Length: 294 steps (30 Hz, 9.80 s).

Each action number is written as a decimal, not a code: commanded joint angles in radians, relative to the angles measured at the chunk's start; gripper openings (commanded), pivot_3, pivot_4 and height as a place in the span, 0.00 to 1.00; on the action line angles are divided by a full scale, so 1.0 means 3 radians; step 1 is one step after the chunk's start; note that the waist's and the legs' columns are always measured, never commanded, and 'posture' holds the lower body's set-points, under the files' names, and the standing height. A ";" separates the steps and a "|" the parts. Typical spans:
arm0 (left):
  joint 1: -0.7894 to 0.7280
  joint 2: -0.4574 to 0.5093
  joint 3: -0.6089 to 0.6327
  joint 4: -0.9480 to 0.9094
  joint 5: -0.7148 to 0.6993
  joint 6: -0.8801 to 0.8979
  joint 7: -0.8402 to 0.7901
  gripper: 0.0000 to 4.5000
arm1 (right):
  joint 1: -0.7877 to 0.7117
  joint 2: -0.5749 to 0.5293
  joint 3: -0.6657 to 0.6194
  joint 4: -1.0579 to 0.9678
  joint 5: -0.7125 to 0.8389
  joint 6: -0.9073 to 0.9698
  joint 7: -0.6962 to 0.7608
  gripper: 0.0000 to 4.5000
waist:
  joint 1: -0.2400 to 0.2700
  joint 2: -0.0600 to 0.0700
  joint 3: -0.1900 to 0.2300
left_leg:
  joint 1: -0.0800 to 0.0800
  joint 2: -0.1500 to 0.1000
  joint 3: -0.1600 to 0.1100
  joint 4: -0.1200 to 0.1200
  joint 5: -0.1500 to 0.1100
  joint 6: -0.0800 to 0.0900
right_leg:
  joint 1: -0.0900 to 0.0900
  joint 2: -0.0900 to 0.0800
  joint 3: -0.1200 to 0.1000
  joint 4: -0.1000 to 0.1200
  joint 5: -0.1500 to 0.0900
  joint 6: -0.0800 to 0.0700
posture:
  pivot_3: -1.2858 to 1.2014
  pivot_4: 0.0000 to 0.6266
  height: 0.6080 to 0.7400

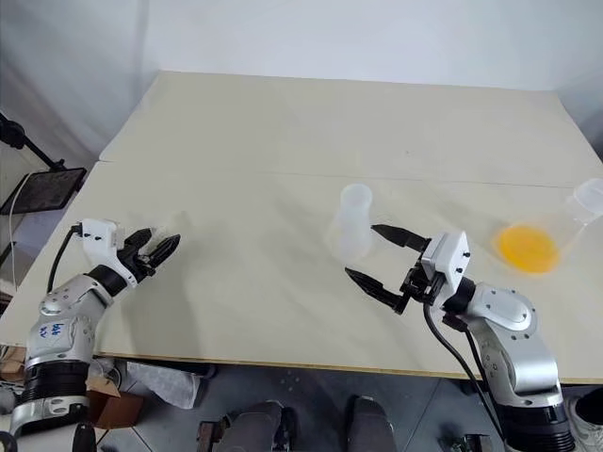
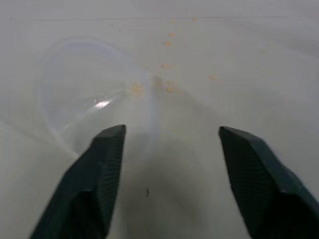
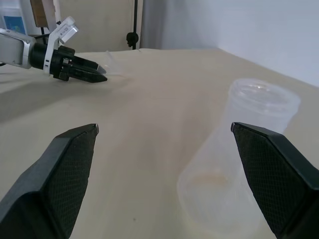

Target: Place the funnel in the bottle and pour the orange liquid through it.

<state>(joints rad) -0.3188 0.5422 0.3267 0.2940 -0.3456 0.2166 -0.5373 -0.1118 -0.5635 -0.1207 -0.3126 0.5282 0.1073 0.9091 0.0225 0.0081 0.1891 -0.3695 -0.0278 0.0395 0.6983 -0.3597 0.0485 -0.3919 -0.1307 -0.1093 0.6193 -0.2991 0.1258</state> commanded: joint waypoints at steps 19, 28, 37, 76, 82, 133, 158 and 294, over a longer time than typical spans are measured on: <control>-0.0569 0.0498 -0.0214 -0.0508 -0.0416 -0.0073 -0.1365 0.02 | 0.0647 -0.0083 -0.0430 -0.0553 0.0023 -0.0089 -0.0293 1.00 | 0.0018 -0.0001 0.0000 | -0.0001 -0.0005 -0.0003 0.0001 0.0002 0.0003 | 0.0002 -0.0001 -0.0001 0.0000 0.0000 0.0000 | 0.52 0.24 1.00; -0.2607 0.0282 -0.1366 0.0686 0.0242 -0.0655 -0.2651 0.02 | 0.1377 0.0042 -0.0716 -0.0910 -0.0033 -0.0144 -0.0541 1.00 | 0.0041 -0.0001 -0.0001 | -0.0002 -0.0015 0.0007 0.0001 0.0007 0.0012 | 0.0006 0.0003 -0.0008 -0.0004 0.0003 0.0006 | 0.52 0.24 1.00; -0.3569 -0.0313 -0.1667 0.1893 0.0686 -0.1416 -0.2950 0.02 | 0.1496 0.0162 -0.0724 -0.1054 -0.0122 -0.0190 -0.0729 1.00 | 0.0002 -0.0004 0.0002 | -0.0004 -0.0006 0.0030 -0.0004 0.0007 0.0013 | -0.0006 0.0008 -0.0001 -0.0007 0.0003 0.0007 | 0.52 0.24 1.00; -0.3934 -0.0928 -0.1651 0.2588 0.1275 -0.1871 -0.2799 0.99 | 0.1620 0.0385 -0.0669 -0.1247 -0.0292 -0.0253 -0.1021 1.00 | 0.0018 -0.0009 0.0005 | -0.0008 -0.0012 0.0024 0.0000 0.0010 0.0021 | -0.0004 0.0002 -0.0002 -0.0010 0.0005 0.0011 | 0.52 0.24 1.00; -0.3617 -0.0796 -0.1257 0.2420 0.0811 -0.1568 -0.3093 0.99 | 0.1844 0.0531 -0.0960 -0.1301 -0.0250 -0.0358 -0.1183 1.00 | 0.0010 -0.0008 0.0004 | -0.0007 -0.0012 0.0023 0.0000 0.0010 0.0021 | -0.0004 0.0001 -0.0002 -0.0006 0.0005 0.0011 | 0.52 0.24 1.00; -0.0895 -0.0019 -0.0592 -0.0290 -0.0243 -0.0048 -0.2046 0.99 | -0.0410 -0.0462 -0.1782 0.1745 0.0174 0.0149 -0.1816 1.00 | -0.0054 0.0009 -0.0005 | -0.0003 -0.0014 0.0006 0.0001 0.0010 0.0019 | 0.0000 -0.0006 0.0016 0.0005 0.0003 0.0008 | 0.52 0.24 1.00; -0.0774 -0.0031 -0.0599 -0.0443 -0.0293 -0.0082 -0.1945 1.00 | -0.1161 -0.0535 -0.1598 0.2477 -0.0136 -0.0305 -0.1380 0.55 | -0.0079 0.0012 -0.0003 | -0.0005 -0.0012 0.0006 0.0000 0.0010 0.0018 | 0.0000 -0.0006 0.0013 0.0002 0.0003 0.0008 | 0.52 0.24 1.00; -0.0472 -0.0204 -0.0671 -0.0982 -0.0490 0.0085 -0.1610 1.00 | -0.1560 -0.0690 0.0786 0.0478 -0.4889 -0.1013 -0.2624 0.55 | -0.0084 0.0018 0.0001 | -0.0009 -0.0012 0.0002 -0.0003 0.0013 0.0010 | -0.0004 -0.0001 0.0007 -0.0004 0.0003 0.0007 | 0.52 0.24 1.00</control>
<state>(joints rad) -0.4576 0.4782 0.1167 0.0415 -0.4686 0.2503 -1.0245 -0.5694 -0.7551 0.1471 -0.1520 -0.9344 -0.1958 0.1464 -0.0026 0.0135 0.1894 -0.3722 -0.0313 0.0400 0.6974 -0.3556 0.0515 -0.3930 -0.1311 -0.1072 0.6183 -0.2982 0.1280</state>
